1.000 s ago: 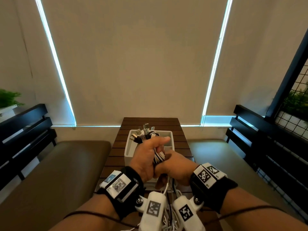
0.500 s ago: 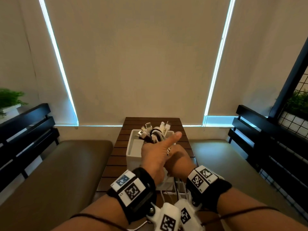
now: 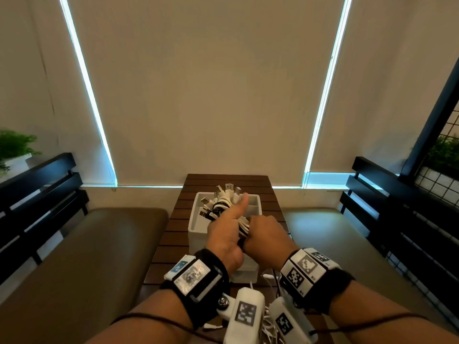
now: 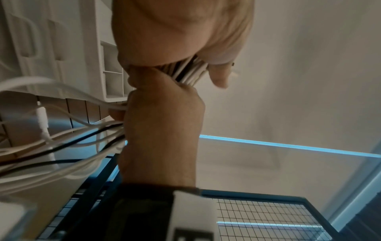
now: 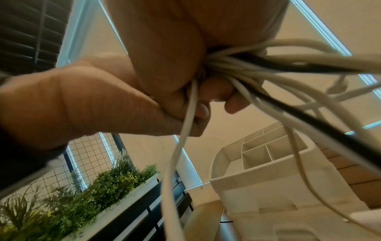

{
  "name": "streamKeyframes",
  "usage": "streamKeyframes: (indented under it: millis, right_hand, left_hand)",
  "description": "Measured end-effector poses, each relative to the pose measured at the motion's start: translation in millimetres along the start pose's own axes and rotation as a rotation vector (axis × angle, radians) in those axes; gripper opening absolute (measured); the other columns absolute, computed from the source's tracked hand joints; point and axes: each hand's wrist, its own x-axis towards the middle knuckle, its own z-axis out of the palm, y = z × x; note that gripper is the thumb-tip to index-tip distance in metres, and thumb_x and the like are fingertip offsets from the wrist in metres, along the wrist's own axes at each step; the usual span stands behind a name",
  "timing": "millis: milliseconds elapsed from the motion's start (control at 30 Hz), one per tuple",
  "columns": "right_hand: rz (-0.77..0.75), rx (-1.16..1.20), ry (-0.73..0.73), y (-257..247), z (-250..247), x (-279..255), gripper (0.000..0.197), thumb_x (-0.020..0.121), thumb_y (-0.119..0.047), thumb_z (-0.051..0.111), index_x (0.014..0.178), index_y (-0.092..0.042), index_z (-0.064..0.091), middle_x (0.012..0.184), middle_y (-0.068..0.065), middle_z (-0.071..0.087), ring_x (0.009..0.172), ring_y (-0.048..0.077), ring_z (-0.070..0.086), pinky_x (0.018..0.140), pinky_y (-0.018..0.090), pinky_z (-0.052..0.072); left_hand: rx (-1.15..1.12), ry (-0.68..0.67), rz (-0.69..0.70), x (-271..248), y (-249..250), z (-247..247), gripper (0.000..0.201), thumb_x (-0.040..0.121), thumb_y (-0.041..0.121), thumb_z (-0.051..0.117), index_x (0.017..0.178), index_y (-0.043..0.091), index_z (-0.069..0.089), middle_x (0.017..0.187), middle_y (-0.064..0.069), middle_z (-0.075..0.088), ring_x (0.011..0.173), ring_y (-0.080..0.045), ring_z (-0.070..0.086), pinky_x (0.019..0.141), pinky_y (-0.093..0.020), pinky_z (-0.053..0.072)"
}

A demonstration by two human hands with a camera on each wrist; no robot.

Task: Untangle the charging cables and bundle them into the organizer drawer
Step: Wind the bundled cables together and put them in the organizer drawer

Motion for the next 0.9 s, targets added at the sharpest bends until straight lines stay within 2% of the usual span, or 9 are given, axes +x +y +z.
streamKeyframes:
  millis: [133, 267, 367, 500, 633, 700, 767, 833, 900]
  right_hand:
    - [-0.096, -0.012, 0.015, -2, 0, 1, 0.019, 0.088, -0.030, 0.057, 0.104, -0.020, 0.061, 0.092, 0.003, 0.068, 0.081, 0.023, 0.066, 0.069, 0.032, 0.053]
    - [-0.049, 0.309, -0.135, 1, -12, -3, 0.035, 0.076, -0.007, 0.069, 0.110, -0.012, 0.060, 0.089, 0.011, 0.069, 0.072, 0.024, 0.070, 0.068, 0.039, 0.060]
    - [0.024, 0.614, -0.314, 2, -22, -9, 0.030, 0.069, 0.000, 0.075, 0.094, -0.011, 0.064, 0.077, 0.009, 0.070, 0.060, 0.015, 0.068, 0.055, 0.026, 0.056]
    - [0.088, 0.763, -0.437, 5, -28, -9, 0.022, 0.072, -0.005, 0.075, 0.092, -0.006, 0.067, 0.076, 0.010, 0.069, 0.061, 0.019, 0.064, 0.057, 0.027, 0.052]
    - [0.097, 0.687, -0.424, 4, -23, -7, 0.026, 0.073, -0.004, 0.069, 0.099, -0.007, 0.064, 0.079, 0.010, 0.065, 0.064, 0.020, 0.059, 0.059, 0.031, 0.051]
    - [0.063, 0.717, -0.422, 3, -22, -9, 0.025, 0.073, 0.002, 0.068, 0.095, -0.011, 0.065, 0.087, 0.011, 0.070, 0.078, 0.025, 0.067, 0.073, 0.036, 0.057]
    - [0.036, 0.815, -0.419, 3, -21, -13, 0.028, 0.075, 0.007, 0.066, 0.096, -0.011, 0.066, 0.094, 0.013, 0.071, 0.089, 0.028, 0.069, 0.084, 0.041, 0.057]
    - [0.053, 0.984, -0.433, 2, -17, -16, 0.030, 0.078, 0.009, 0.063, 0.101, -0.009, 0.062, 0.089, 0.014, 0.068, 0.076, 0.027, 0.067, 0.075, 0.039, 0.058]
    - [0.081, 1.017, -0.383, 1, -14, -16, 0.028, 0.078, 0.005, 0.064, 0.098, -0.013, 0.060, 0.079, 0.008, 0.062, 0.060, 0.017, 0.059, 0.058, 0.032, 0.054]
  left_hand:
    - [-0.057, -0.048, 0.007, 0, 4, 0, 0.028, 0.076, 0.036, 0.076, 0.087, 0.012, 0.066, 0.074, -0.005, 0.067, 0.074, -0.024, 0.064, 0.088, -0.047, 0.051]
    - [-0.012, -0.115, 0.001, 0, 8, -4, 0.022, 0.088, 0.034, 0.066, 0.085, 0.012, 0.062, 0.065, -0.004, 0.067, 0.080, -0.027, 0.064, 0.097, -0.051, 0.047]
    - [0.046, -0.197, 0.008, -1, 15, -8, 0.027, 0.081, 0.036, 0.065, 0.093, 0.012, 0.064, 0.081, -0.011, 0.073, 0.098, -0.030, 0.066, 0.102, -0.051, 0.046]
    - [0.234, -0.345, -0.031, -6, 19, -11, 0.041, 0.091, 0.043, 0.050, 0.071, 0.025, 0.081, 0.119, -0.008, 0.069, 0.121, -0.023, 0.057, 0.108, -0.048, 0.041]
    - [0.288, -0.433, -0.067, -12, 21, -12, 0.039, 0.087, 0.049, 0.045, 0.073, 0.037, 0.080, 0.117, -0.006, 0.070, 0.120, -0.031, 0.058, 0.108, -0.054, 0.039]
    - [0.312, -0.461, -0.078, -12, 22, -15, 0.032, 0.083, 0.051, 0.052, 0.089, 0.035, 0.079, 0.126, -0.008, 0.065, 0.125, -0.028, 0.054, 0.110, -0.053, 0.037]
    - [0.339, -0.492, -0.044, -5, 21, -21, 0.062, 0.073, 0.060, 0.067, 0.115, 0.015, 0.066, 0.138, -0.008, 0.058, 0.134, -0.027, 0.044, 0.112, -0.053, 0.033]
    - [0.360, -0.492, 0.019, 2, 23, -26, 0.096, 0.061, 0.063, 0.075, 0.129, -0.002, 0.053, 0.136, 0.000, 0.061, 0.133, -0.025, 0.045, 0.110, -0.050, 0.034]
    - [0.377, -0.486, 0.021, 1, 27, -25, 0.073, 0.058, 0.066, 0.079, 0.105, 0.011, 0.071, 0.134, 0.003, 0.063, 0.128, -0.024, 0.052, 0.103, -0.048, 0.042]
